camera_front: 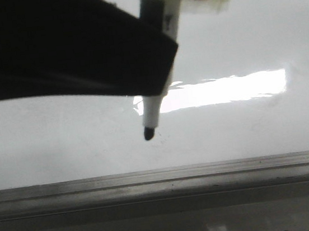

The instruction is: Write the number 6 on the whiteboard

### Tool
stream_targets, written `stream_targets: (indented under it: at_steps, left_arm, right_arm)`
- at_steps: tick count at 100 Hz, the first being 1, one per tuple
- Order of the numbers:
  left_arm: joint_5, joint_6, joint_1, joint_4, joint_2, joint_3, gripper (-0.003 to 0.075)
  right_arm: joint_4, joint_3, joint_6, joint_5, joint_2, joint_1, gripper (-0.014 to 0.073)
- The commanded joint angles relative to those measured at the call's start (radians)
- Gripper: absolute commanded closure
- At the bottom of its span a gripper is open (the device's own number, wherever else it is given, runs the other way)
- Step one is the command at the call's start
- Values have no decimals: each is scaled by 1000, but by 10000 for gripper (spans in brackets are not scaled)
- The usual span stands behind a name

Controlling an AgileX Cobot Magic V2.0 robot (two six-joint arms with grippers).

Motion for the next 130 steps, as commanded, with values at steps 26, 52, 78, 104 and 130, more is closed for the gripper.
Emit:
stream_targets:
  at_steps: [26,52,78,104,130]
  left_arm:
    - [63,219,-8,-196,-17,-26,738]
    - [67,219,-8,-196,-17,-26,738]
    - [67,219,-8,-196,-17,-26,738]
    - [67,219,-8,-196,-17,-26,739]
    - [25,219,-8,-196,-17,-26,740]
  right_arm:
    - [190,-34,-172,6,87,64,145]
    - [263,-53,-281,8,141,80,145]
    - [222,-119,-280,-2,246,135,207]
    - [147,-118,-280,5,278,166,320]
    - [149,-118,-280,5,278,166,663]
